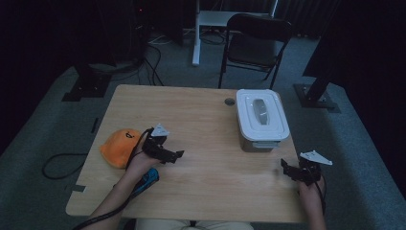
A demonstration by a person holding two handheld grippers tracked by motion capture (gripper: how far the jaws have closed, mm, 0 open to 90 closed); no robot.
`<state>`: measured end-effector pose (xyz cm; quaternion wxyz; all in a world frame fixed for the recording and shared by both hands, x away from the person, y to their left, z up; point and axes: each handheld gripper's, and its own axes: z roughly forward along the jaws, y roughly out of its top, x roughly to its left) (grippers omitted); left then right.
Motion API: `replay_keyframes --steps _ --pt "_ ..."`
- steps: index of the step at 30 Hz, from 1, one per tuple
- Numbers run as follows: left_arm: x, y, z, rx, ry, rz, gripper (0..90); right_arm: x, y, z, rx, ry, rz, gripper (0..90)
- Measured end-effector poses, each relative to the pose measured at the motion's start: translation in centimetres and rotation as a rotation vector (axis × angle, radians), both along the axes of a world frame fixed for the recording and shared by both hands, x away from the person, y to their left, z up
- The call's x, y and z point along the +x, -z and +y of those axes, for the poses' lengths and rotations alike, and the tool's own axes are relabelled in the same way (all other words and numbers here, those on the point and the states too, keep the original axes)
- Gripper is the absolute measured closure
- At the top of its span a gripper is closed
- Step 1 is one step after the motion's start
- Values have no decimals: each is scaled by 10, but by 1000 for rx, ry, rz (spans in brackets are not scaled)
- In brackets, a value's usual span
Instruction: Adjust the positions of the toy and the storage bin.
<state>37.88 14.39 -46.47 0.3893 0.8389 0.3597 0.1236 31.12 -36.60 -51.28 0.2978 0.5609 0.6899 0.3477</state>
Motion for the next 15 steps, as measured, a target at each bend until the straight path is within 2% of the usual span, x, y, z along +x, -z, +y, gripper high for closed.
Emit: replay_keyframes --steps 3,5,7,11,15 --pt "4 -1 -14 3 20 -27 5 5 -1 -5 18 10 4 163" --pt "5 -2 -18 -1 26 -34 5 9 -1 -7 16 19 1 163" --pt "13 -2 -30 -3 26 -47 5 14 0 -11 8 33 7 163" --pt "24 4 -49 8 43 -31 5 26 3 -15 -13 50 26 163" --pt "36 14 -69 -9 47 -10 6 38 1 -19 -4 55 18 163"
